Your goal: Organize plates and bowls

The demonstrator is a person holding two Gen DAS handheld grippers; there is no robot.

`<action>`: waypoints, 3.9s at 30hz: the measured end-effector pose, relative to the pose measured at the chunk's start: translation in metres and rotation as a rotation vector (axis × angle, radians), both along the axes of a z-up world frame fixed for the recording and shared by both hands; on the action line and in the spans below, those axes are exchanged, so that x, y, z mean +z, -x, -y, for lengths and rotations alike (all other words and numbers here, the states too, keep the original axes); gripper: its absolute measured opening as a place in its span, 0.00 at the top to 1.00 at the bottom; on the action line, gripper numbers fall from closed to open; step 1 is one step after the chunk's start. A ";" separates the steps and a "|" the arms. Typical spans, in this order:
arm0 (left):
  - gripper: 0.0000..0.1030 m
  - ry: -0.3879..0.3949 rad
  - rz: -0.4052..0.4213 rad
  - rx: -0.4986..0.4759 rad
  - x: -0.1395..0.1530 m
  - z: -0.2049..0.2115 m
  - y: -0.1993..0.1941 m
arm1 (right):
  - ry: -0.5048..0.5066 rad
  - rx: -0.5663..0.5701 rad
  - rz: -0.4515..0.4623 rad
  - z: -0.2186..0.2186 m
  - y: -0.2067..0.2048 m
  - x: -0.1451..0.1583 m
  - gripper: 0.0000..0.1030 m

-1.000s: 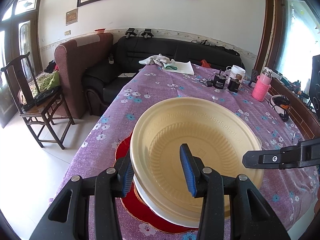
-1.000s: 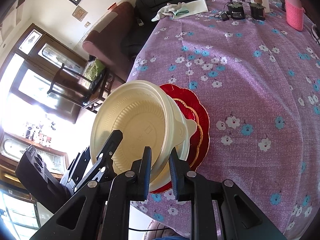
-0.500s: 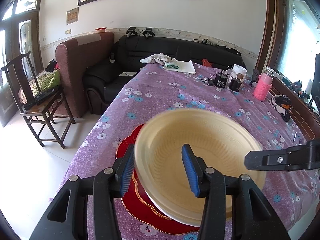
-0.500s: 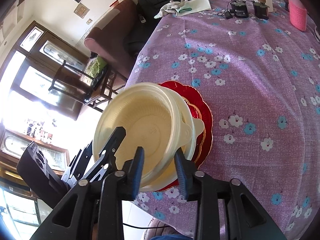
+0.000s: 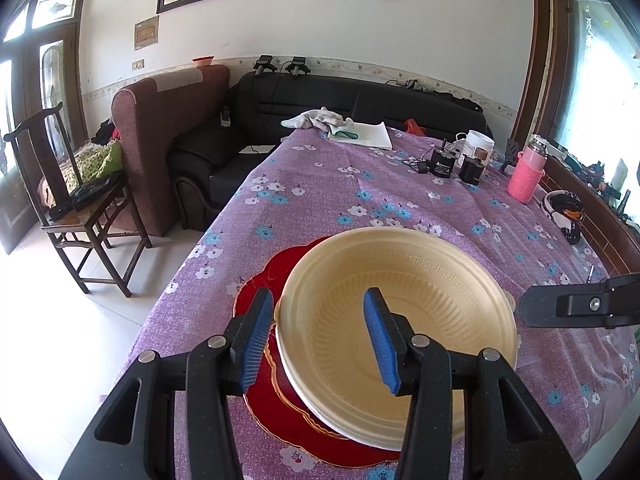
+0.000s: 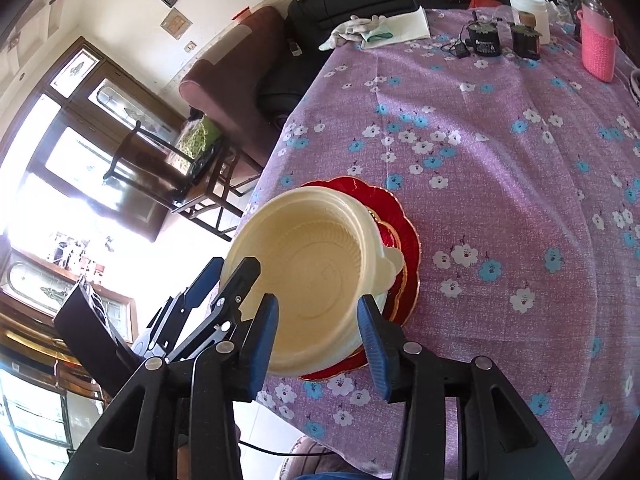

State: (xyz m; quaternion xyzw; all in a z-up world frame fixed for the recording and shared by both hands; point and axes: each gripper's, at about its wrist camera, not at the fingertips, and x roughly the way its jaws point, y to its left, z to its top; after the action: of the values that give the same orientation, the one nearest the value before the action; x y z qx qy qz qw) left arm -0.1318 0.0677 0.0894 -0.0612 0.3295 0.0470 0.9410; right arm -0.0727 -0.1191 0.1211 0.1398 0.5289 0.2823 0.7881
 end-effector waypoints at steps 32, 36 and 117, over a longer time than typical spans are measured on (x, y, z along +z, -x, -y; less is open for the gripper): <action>0.22 0.065 0.059 -0.016 0.013 -0.004 0.034 | -0.098 -0.046 -0.023 0.057 0.024 -0.035 0.57; 0.15 0.077 0.058 -0.012 0.012 -0.010 0.040 | -0.077 -0.050 -0.002 0.059 0.026 -0.040 0.57; 0.90 0.357 -0.108 -0.013 -0.068 -0.084 -0.008 | 0.092 -0.047 0.133 0.012 -0.012 -0.080 0.89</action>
State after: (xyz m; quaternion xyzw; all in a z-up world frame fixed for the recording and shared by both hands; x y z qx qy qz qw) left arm -0.1234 0.1519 0.0218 -0.2224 0.3832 -0.0151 0.8964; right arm -0.0605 -0.1312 0.0407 0.0965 0.4842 0.2478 0.8336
